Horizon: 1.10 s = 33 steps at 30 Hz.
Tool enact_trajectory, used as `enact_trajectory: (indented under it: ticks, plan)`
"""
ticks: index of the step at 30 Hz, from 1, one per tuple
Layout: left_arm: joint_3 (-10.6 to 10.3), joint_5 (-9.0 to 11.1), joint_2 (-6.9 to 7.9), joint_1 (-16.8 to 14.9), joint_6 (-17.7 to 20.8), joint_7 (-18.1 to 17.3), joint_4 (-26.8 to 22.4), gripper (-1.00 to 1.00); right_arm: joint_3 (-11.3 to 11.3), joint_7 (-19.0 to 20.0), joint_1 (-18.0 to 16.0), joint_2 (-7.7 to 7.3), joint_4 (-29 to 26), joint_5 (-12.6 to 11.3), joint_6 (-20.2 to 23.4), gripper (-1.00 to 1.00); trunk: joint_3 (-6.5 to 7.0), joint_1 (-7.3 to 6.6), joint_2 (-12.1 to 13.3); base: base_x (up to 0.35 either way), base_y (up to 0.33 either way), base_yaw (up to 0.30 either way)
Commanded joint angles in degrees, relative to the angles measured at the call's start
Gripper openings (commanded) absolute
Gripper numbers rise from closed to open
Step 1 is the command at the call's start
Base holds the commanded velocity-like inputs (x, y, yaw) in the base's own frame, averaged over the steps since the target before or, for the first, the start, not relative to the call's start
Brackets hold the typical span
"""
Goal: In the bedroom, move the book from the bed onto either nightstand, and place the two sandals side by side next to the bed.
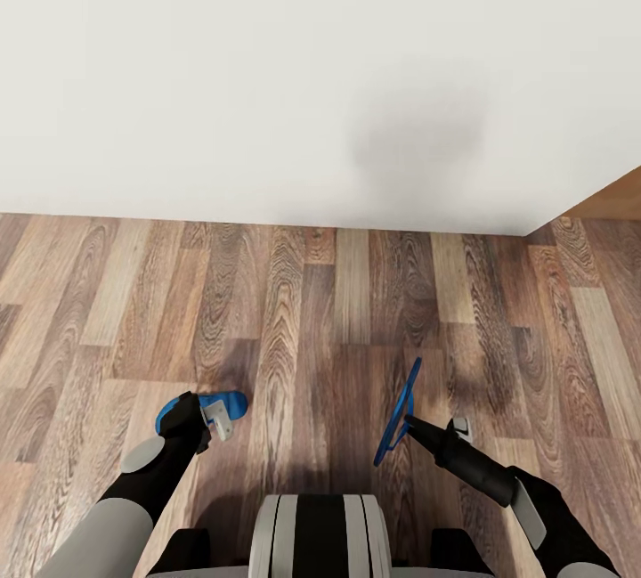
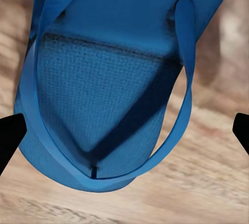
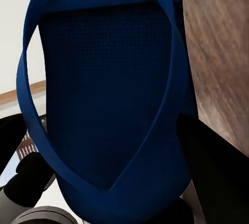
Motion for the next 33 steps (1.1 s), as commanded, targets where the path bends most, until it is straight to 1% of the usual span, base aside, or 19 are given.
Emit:
enact_trajectory:
  ticks: [1,5,6,28,33]
  plan:
    - [-0.23,-0.45,0.05,-0.01,0.18,-0.45,-0.09,1.0,-0.04,0.13,-0.01,-0.02,0.01,-0.17,0.55,-1.0,-0.03,-0.01,-0.01,0.0,0.0,0.0]
    - [-0.23,-0.45,0.05,-0.01,0.19,-0.52,-0.1,1.0,-0.04,0.13,-0.05,-0.05,0.01,-0.15,0.55,-1.0,-0.03,-0.01,-0.01,0.0,0.0,0.0]
    - [-0.23,-0.45,0.05,-0.01,0.19,-0.53,-0.08,-1.0,-0.04,0.13,-0.03,-0.04,0.01,-0.15,0.55,-1.0,-0.03,-0.01,-0.01,0.0,0.0,0.0]
    - [-0.23,-0.45,0.05,-0.01,0.19,-0.54,-0.02,-1.0,-0.05,0.13,-0.02,-0.06,0.01,-0.17,0.55,-1.0,-0.03,-0.01,-0.01,0.0,0.0,0.0]
    - [-0.23,-0.45,0.04,-0.01,0.19,-0.54,-0.01,-1.0,-0.04,0.13,-0.06,-0.06,0.01,-0.18,0.55,-1.0,1.08,-0.14,0.06,0.0,0.0,0.0]
